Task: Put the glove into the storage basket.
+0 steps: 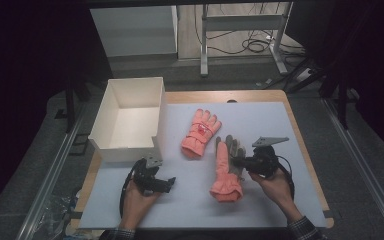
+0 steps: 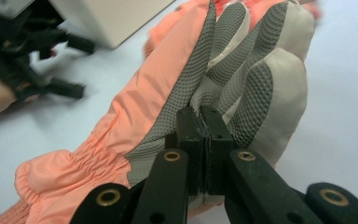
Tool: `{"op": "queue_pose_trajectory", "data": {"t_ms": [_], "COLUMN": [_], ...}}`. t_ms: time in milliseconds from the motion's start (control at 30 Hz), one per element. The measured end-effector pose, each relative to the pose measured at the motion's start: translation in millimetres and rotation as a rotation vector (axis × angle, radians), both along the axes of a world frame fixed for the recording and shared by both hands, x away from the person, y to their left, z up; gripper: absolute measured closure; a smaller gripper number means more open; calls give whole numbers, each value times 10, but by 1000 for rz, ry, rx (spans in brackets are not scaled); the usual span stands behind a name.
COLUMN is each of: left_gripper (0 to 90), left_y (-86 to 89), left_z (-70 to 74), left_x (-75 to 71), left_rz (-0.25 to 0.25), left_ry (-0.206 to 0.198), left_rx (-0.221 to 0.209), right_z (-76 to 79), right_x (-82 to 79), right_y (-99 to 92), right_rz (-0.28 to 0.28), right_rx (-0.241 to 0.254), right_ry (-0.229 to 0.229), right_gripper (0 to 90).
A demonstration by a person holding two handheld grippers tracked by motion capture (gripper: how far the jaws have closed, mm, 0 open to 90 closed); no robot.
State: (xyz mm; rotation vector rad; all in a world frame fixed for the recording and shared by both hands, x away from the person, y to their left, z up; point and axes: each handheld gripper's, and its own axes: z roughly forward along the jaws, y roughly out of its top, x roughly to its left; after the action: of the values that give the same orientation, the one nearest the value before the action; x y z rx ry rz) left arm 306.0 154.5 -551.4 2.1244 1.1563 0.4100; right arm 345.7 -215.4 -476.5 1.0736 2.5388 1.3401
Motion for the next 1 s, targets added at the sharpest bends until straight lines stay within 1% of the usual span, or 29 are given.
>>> {"op": "queue_pose_trajectory", "data": {"t_ms": [33, 67, 100, 167, 300, 367, 467, 533, 567, 600, 633, 700, 733, 767, 833, 900, 967, 1000], "left_gripper": [11, 10, 11, 11, 11, 11, 11, 11, 11, 11, 11, 11, 11, 11, 11, 11, 11, 11], "left_y": [0, 0, 0, -1, 0, 0, -1, -1, -1, -1, -1, -1, 0, -1, -1, -1, -1, -3], "left_z": [0, 0, 0, -1, -1, 0, -1, -1, -1, -1, -1, -1, -1, -1, -1, 0, -1, -2], "left_x": [0, 0, 0, 0, 0, 0, 0, 0, 0, 0, 0, 0, 0, 0, 0, -1, -1, -1], "left_rz": [0, 0, 0, 1, 0, 0, 1, 1, 1, 1, 1, 1, 0, 1, 1, 1, 1, 3], "left_ry": [0, 0, 0, -1, 0, 0, 0, 0, 0, 0, 0, 0, 0, 0, 0, 0, 0, 0], "left_rx": [0, 0, -1, -1, -1, -1, -1, -1, -1, -1, -1, -1, -1, -1, -1, -1, -1, -4], "right_z": [0, -25, -85, -108, -239, -280, -320, -336, -328, -328, -298, -276, -250, -195, -174, -94, -73, -34], "right_x": [0, -20, -48, -53, -53, -48, -26, -11, -4, -4, 4, 9, 20, 47, 59, 141, 172, 251], "right_y": [0, 31, 89, 106, 165, 170, 163, 160, 151, 151, 132, 119, 106, 97, 97, 122, 138, 182], "right_rz": [0, 13, 36, 46, 77, 90, 99, 99, 88, 88, 73, 69, 63, 51, 47, 42, 41, 35], "right_rx": [0, -3, -9, -13, -44, -55, -56, -59, -65, -65, -71, -63, -62, -58, -59, -61, -66, -72], "right_ry": [0, 6, 11, 14, 30, 27, 18, 11, -1, -1, -19, -22, -30, -48, -51, -71, -77, -89], "right_gripper": [877, 877, 877, 877, 877, 876, 862, 826, 747, 747, 723, 712, 696, 673, 662, 633, 624, 608]}}
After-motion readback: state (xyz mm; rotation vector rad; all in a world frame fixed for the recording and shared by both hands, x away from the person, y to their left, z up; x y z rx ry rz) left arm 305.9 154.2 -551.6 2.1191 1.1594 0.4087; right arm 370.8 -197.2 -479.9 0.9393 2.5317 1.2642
